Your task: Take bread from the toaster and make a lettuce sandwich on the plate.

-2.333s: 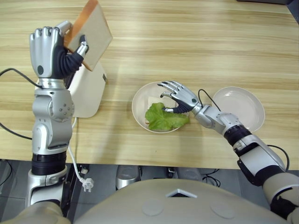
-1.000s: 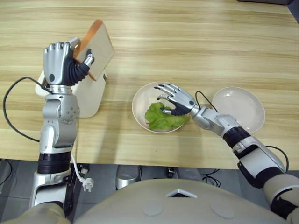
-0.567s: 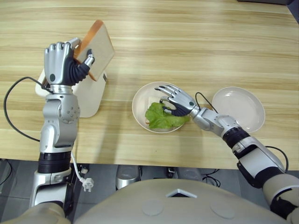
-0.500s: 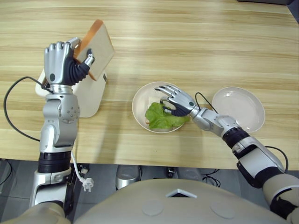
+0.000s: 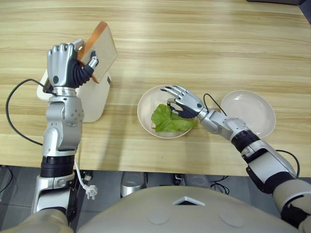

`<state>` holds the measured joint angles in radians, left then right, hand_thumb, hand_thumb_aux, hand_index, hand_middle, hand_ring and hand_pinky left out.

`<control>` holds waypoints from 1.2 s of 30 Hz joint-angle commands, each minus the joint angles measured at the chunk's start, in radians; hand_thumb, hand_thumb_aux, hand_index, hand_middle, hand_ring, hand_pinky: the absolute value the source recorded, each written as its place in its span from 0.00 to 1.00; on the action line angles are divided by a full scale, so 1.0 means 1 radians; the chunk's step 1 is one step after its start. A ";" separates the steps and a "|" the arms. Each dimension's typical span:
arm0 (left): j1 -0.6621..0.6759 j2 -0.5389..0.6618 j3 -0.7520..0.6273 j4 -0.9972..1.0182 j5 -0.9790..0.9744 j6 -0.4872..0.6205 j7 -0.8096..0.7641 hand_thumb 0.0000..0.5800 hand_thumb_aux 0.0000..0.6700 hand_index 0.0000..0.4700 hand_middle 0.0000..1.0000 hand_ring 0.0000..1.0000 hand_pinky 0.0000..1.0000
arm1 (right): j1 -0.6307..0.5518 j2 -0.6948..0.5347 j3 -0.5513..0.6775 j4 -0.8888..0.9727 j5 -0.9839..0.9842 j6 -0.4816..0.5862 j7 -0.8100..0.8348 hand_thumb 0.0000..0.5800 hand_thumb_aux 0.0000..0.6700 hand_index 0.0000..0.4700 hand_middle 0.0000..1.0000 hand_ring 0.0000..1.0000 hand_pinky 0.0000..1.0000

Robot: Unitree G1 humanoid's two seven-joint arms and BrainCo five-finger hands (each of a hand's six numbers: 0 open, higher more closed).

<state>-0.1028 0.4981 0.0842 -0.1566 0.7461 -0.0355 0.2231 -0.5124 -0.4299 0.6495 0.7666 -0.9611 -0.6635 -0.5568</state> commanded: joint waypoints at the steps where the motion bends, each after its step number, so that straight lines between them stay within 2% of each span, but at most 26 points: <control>1: -0.005 0.005 -0.011 0.014 0.011 0.004 0.003 0.99 0.89 0.87 1.00 1.00 1.00 | -0.020 -0.005 -0.004 0.016 0.001 0.000 -0.007 1.00 1.00 0.98 0.00 0.00 0.00; 11: 0.001 -0.001 -0.024 0.018 0.013 0.004 0.004 0.99 0.89 0.88 1.00 1.00 1.00 | -0.110 0.024 0.012 0.135 -0.010 0.011 -0.045 1.00 1.00 0.98 0.00 0.00 0.00; 15: 0.002 -0.005 -0.029 0.016 0.010 -0.003 0.012 0.99 0.93 0.91 1.00 1.00 1.00 | -0.127 0.038 0.017 0.155 -0.010 0.010 -0.053 1.00 1.00 0.98 0.00 0.00 0.00; 36: -0.010 -0.005 -0.050 0.058 0.006 0.001 0.030 0.99 0.93 0.91 1.00 1.00 1.00 | -0.093 0.061 0.050 0.091 -0.013 -0.026 -0.039 1.00 1.00 0.98 0.00 0.00 0.00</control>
<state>-0.1076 0.4946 0.0473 -0.1191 0.7456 -0.0369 0.2502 -0.6154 -0.3642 0.6907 0.8706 -0.9737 -0.6858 -0.6076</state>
